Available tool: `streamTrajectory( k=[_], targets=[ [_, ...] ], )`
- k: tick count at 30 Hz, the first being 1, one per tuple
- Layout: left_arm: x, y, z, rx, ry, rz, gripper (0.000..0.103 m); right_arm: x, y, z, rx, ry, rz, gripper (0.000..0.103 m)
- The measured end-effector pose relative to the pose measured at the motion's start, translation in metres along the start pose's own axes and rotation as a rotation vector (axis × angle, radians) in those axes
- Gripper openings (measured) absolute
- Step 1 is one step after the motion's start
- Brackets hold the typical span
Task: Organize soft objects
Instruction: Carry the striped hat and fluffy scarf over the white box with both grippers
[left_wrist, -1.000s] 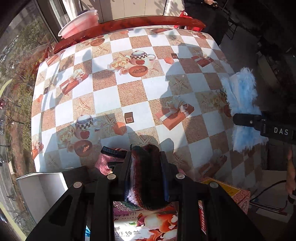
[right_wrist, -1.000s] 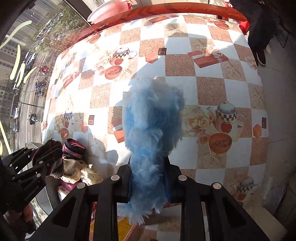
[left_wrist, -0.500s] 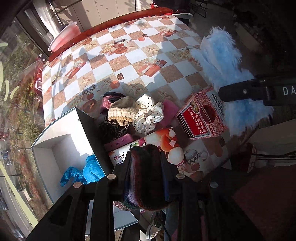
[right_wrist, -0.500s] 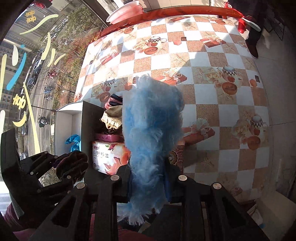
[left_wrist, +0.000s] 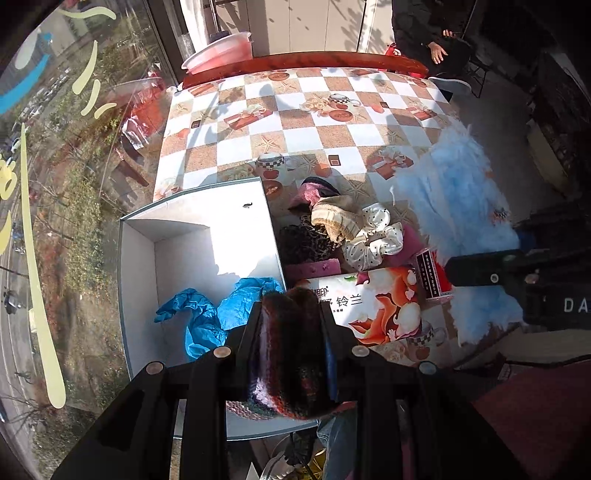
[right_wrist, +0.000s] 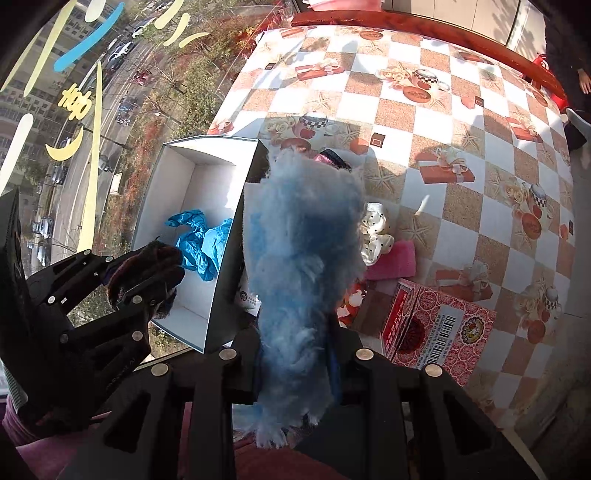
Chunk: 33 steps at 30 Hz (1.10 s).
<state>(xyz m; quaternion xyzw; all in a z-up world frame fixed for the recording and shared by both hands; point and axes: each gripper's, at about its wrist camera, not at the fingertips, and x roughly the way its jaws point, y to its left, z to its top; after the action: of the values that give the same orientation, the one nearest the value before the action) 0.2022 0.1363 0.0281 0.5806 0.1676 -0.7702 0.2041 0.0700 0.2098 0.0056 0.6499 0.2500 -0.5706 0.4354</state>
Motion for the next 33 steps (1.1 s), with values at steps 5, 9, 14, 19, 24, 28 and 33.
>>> streamTrajectory(
  k=[5, 9, 14, 19, 24, 28, 33],
  targets=[
    [-0.005, 0.025, -0.012, -0.089, -0.018, 0.017, 0.030, 0.013, 0.025, 0.004, -0.084, 0.044, -0.016, 0.027],
    [-0.007, 0.051, -0.019, -0.189, -0.020, 0.025, 0.030, 0.016, 0.040, 0.006, -0.131, 0.058, -0.027, 0.027],
    [-0.005, 0.068, -0.030, -0.240, -0.011, 0.065, 0.030, 0.018, 0.050, 0.016, -0.177, 0.062, -0.044, 0.027],
    [-0.007, 0.075, -0.035, -0.271, -0.010, 0.069, 0.030, 0.014, 0.068, 0.029, -0.220, 0.030, -0.043, 0.027],
    [-0.008, 0.071, -0.036, -0.261, -0.014, 0.064, 0.030, 0.014, 0.087, 0.037, -0.271, 0.018, -0.039, 0.027],
    [-0.009, 0.071, -0.036, -0.262, -0.014, 0.063, 0.030, 0.018, 0.098, 0.037, -0.305, 0.027, -0.039, 0.027],
    [-0.008, 0.074, -0.037, -0.278, -0.009, 0.063, 0.031, 0.023, 0.102, 0.036, -0.321, 0.039, -0.043, 0.027]
  ],
)
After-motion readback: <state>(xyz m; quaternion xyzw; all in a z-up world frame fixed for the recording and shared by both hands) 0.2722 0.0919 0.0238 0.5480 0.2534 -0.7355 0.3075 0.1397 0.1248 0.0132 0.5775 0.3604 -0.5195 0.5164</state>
